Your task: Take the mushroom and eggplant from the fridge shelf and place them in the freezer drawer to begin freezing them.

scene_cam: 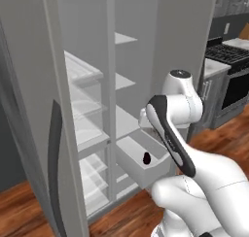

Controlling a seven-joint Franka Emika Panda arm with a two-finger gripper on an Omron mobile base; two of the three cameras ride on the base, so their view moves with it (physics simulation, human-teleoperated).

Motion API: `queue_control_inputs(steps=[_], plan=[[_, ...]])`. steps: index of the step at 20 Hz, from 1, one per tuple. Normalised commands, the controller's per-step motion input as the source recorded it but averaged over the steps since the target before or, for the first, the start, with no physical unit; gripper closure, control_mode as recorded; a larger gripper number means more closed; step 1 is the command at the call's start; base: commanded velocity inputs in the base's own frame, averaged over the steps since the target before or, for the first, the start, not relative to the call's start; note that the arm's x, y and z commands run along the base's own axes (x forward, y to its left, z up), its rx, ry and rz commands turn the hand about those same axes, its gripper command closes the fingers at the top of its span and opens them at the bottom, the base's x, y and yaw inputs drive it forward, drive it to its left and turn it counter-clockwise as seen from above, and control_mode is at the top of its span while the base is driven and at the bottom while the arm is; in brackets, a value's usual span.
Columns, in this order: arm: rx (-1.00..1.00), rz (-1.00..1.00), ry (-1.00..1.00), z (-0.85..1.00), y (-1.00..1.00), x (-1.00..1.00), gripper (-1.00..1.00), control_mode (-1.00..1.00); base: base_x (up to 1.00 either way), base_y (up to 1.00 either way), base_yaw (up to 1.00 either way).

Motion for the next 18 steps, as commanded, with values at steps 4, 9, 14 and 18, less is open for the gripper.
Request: queue_control_inputs(steps=[4,9,14,18], plan=[[0.0,-0.06,0.02,0.0,-0.05,0.03,1.0,-1.0,0.0,-0.24,-0.32],[-0.01,0.0,0.02,-0.08,0.0,0.45,1.0,-1.0,0.0,0.0,0.0],[-0.02,0.0,0.09,-0.56,0.0,0.56,1.0,-1.0,0.0,0.0,0.0],[0.0,0.0,0.12,-0.83,-0.01,0.61,1.0,-1.0,0.0,0.0,0.0]])
